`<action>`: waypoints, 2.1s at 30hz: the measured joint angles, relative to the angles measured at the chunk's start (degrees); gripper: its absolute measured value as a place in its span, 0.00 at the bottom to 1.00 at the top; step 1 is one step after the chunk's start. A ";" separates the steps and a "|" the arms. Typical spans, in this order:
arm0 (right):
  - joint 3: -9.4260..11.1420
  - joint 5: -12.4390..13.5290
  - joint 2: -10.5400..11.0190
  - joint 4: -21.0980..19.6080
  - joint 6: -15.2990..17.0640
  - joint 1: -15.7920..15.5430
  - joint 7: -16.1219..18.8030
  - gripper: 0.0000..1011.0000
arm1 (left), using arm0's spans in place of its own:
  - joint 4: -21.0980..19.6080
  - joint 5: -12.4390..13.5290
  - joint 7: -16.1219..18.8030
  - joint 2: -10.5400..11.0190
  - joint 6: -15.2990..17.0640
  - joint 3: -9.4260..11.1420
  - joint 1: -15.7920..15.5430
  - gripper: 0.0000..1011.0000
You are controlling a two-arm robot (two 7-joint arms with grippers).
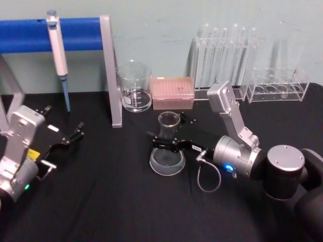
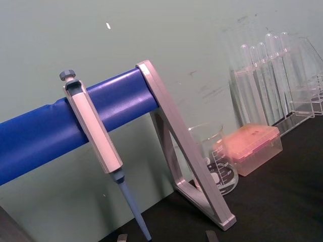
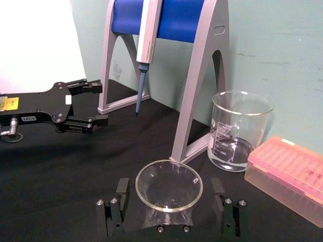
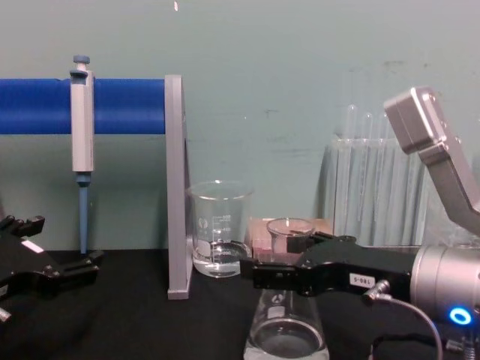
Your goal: Grasp the erlenmeyer flask with one hand, shake it three times, then place it back.
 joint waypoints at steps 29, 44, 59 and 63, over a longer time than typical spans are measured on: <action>2.18 3.85 8.62 -10.19 -0.12 -6.10 4.22 0.99 | 0.00 0.00 0.00 0.00 0.00 0.00 0.00 0.99; 7.27 6.78 11.87 -14.70 -1.50 -9.32 -0.23 0.99 | 0.00 0.00 0.00 0.00 0.00 0.00 0.00 0.99; 12.30 3.91 3.77 -8.90 -1.75 -7.57 -14.02 0.99 | 0.00 0.00 0.00 0.00 0.00 0.00 0.00 0.99; 12.10 1.87 1.89 -5.61 -2.44 -6.57 -15.92 0.99 | 0.00 0.00 0.00 0.00 0.00 0.00 0.00 0.99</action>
